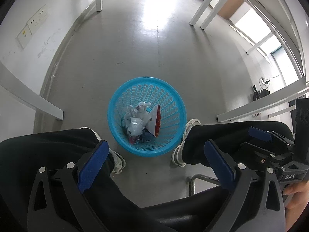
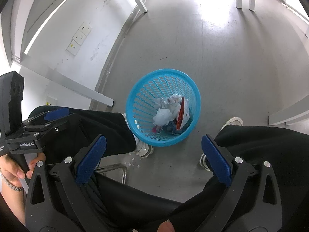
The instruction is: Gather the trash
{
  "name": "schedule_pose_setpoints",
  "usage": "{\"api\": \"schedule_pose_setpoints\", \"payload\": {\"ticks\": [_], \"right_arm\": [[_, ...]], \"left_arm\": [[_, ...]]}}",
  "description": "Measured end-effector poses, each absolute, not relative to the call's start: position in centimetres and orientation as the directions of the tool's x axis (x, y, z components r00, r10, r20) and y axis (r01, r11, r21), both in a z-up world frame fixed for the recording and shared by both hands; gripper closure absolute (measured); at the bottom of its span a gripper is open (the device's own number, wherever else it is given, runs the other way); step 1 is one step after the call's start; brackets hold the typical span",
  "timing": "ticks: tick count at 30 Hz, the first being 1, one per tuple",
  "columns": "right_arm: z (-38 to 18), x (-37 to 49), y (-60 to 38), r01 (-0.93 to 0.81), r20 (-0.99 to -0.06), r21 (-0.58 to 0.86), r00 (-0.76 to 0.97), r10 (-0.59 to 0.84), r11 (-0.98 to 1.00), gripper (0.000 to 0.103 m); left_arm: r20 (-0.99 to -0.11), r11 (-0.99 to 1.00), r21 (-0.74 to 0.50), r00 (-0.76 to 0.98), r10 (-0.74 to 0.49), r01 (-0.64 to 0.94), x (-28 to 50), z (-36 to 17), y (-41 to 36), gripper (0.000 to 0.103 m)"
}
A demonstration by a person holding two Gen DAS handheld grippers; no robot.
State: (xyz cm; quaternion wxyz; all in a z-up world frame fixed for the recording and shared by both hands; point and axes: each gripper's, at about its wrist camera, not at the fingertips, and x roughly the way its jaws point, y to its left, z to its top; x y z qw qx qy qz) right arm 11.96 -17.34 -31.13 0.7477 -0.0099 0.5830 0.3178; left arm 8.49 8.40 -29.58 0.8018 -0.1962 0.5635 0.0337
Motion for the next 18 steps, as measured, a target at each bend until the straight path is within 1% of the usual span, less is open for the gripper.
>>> {"api": "schedule_pose_setpoints", "payload": {"ticks": [18], "right_arm": [[-31.52,12.57,-17.61,-0.471,-0.880,0.362,0.113,0.462,0.805,0.009]], "left_arm": [[-0.918,0.921,-0.275,0.360,-0.166,-0.276,8.54,-29.64,8.23,0.006]]}}
